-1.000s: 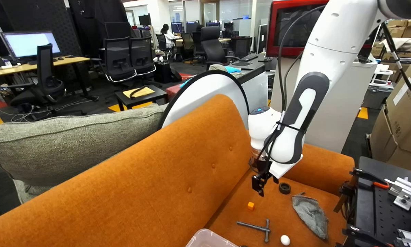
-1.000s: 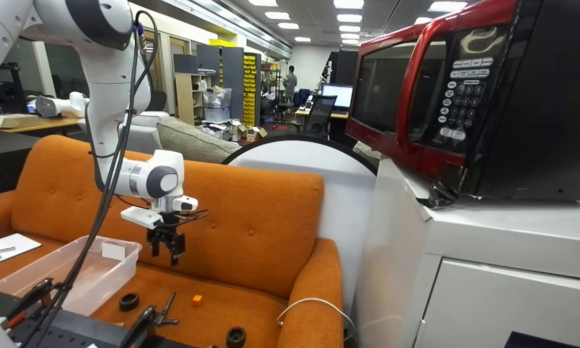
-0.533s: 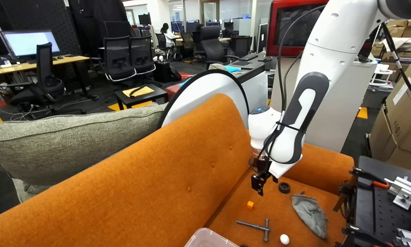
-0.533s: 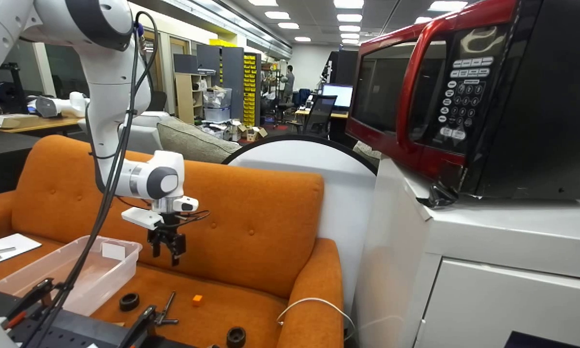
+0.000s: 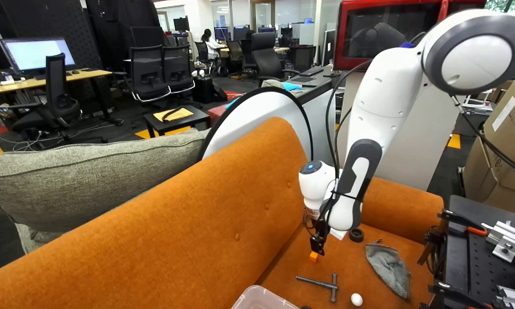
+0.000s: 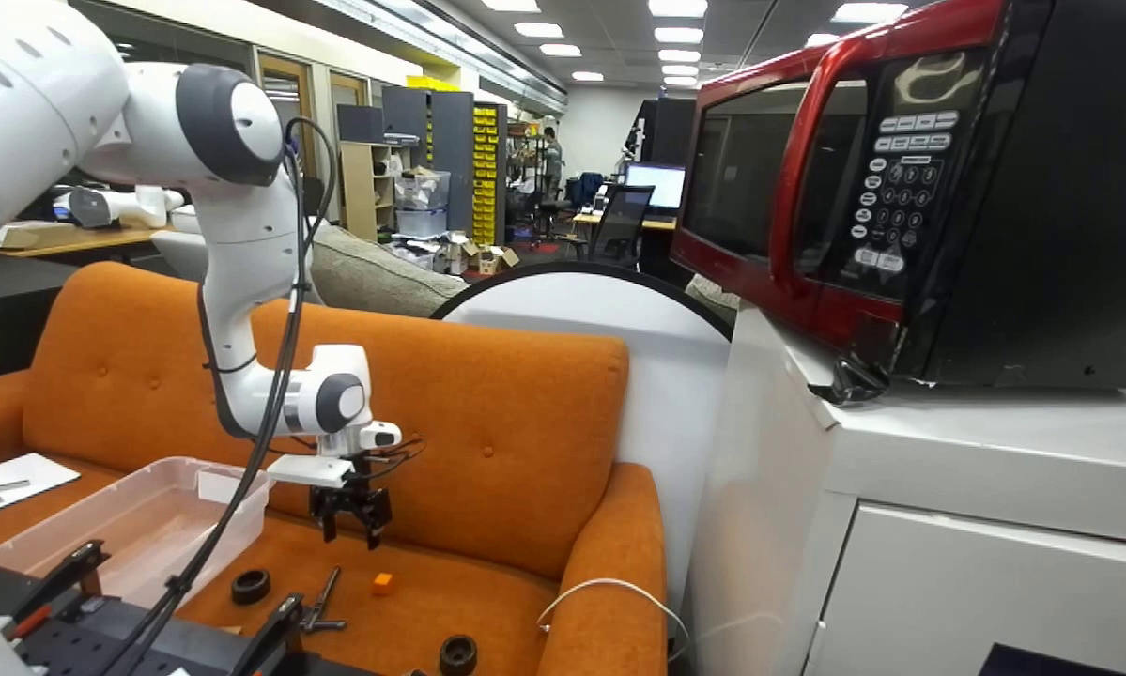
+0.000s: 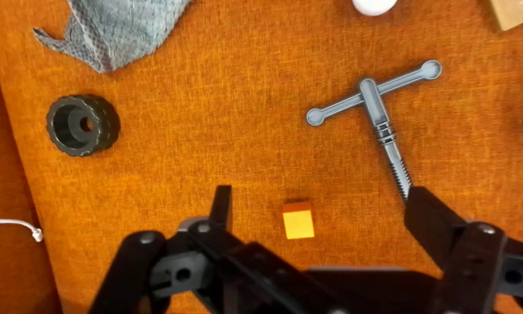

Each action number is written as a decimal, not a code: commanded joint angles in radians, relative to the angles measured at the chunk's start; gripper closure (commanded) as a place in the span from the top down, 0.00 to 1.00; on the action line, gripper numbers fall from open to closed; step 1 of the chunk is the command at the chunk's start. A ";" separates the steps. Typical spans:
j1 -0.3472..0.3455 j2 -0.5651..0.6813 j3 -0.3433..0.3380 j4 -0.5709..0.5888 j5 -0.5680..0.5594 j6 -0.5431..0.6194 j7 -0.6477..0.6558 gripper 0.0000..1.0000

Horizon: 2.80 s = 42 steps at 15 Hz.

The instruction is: Move the orange block to the left

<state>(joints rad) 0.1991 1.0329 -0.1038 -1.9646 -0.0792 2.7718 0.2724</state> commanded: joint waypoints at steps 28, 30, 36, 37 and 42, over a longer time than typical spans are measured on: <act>0.014 0.436 -0.045 0.493 -0.014 0.001 -0.082 1.00; 0.008 0.442 -0.047 0.501 -0.011 0.002 -0.079 1.00; -0.036 0.441 -0.020 0.517 -0.003 -0.002 -0.100 0.45; -0.039 0.441 -0.020 0.515 -0.003 -0.003 -0.099 0.38; -0.063 0.442 -0.009 0.515 0.000 -0.007 -0.108 0.04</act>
<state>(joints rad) 0.1690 1.4745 -0.1390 -1.4616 -0.0890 2.7848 0.2039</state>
